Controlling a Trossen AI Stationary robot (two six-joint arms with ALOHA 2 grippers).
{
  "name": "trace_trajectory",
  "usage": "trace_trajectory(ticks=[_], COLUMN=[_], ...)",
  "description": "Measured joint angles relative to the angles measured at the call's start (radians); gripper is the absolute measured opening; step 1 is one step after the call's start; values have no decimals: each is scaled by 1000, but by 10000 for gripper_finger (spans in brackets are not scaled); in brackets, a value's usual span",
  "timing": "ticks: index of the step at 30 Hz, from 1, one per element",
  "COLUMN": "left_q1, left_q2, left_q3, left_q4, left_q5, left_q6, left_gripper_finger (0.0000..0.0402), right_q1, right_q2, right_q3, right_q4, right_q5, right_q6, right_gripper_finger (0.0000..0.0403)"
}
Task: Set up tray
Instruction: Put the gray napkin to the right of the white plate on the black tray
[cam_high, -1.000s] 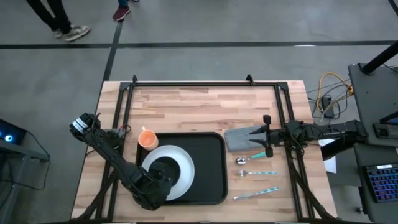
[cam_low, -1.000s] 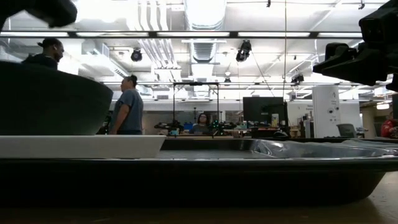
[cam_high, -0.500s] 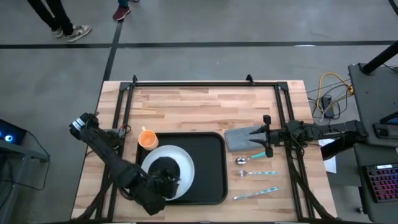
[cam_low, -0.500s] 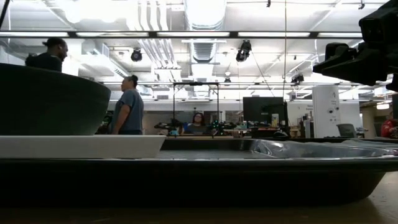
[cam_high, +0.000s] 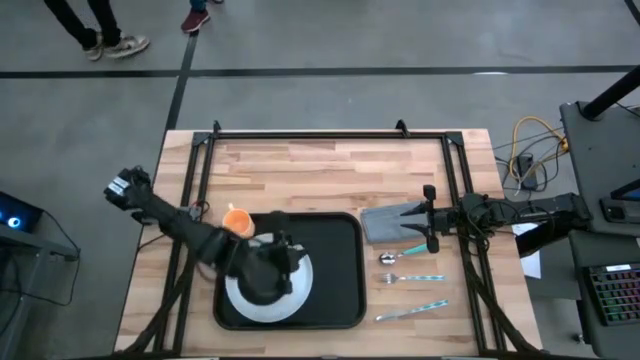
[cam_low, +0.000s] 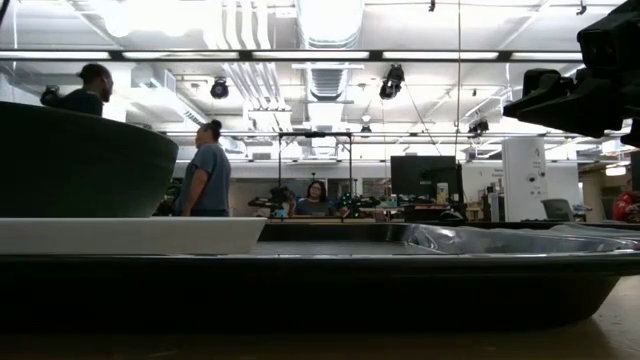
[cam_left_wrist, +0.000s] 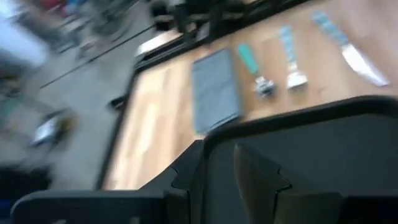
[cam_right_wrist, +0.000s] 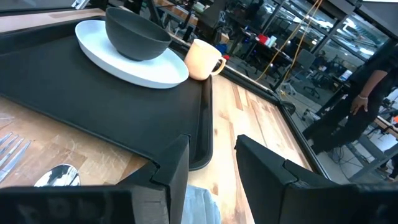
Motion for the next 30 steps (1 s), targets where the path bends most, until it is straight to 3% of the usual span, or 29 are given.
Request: trace_trajectory(ticks=[5,7,12,17,20,30], left_q1=[158,214,293,337,353,415], left_q2=[-170,-244,-424,-612,-706,-980], left_q3=[-321,-416,-642,-858,-968,-1091], left_q4=[478,554,692,808,950,973], left_q5=[457,543,569,715,731,763], left_q6=[278,290,251,204,206,187], left_gripper_finger=[71,71,71,71,71,71], right_q1=[0,0,0,0,0,0], right_q2=[0,0,0,0,0,0], right_q3=[0,0,0,0,0,0], right_q4=[0,0,0,0,0,0], right_q5=[0,0,0,0,0,0], right_q6=[0,0,0,0,0,0], right_gripper_finger=[123,123,123,123,123,123])
